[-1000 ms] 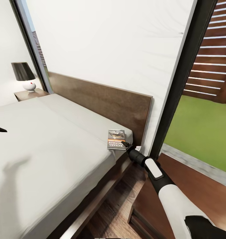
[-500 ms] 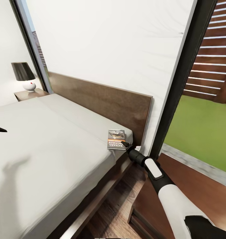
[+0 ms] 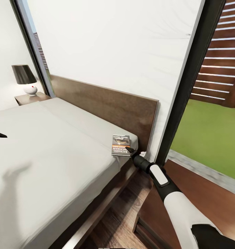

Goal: In the bedroom, move the book from the bed onto either nightstand, and place the two sandals side by side next to the bed.

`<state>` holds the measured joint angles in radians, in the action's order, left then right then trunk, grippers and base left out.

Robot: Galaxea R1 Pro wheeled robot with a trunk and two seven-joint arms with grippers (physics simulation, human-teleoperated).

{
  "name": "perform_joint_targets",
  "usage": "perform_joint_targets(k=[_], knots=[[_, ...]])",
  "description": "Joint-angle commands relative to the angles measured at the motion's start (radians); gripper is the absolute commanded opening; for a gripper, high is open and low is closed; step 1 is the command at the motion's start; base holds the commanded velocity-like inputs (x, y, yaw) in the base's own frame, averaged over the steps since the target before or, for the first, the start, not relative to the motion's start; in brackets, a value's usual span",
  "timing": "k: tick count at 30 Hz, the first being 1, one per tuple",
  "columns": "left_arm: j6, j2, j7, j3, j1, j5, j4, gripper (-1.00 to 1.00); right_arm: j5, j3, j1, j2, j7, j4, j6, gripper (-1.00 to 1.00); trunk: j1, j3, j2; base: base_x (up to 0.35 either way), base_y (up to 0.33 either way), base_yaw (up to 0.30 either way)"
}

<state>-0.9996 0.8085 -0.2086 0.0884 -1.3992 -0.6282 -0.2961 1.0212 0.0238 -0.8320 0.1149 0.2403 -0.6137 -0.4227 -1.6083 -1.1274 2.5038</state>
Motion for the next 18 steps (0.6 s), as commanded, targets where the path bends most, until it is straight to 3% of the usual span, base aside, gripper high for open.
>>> perform_joint_targets(k=[1, 18], knots=[[-0.001, 0.001, -0.009, 0.008, -0.001, 0.004, 0.0, 1.0, 0.005, 0.002, -0.001, 0.001, 0.001, 0.0, -0.005, 1.0, 0.0, -0.001, 0.0, 0.0, 0.0, 0.0], [-0.001, 0.001, -0.009, 0.008, -0.001, 0.004, 0.0, 1.0, 0.002, 0.002, -0.009, 0.002, 0.001, 0.001, -0.005, 1.0, 0.0, -0.001, 0.0, 0.0, 0.0, 0.0]])
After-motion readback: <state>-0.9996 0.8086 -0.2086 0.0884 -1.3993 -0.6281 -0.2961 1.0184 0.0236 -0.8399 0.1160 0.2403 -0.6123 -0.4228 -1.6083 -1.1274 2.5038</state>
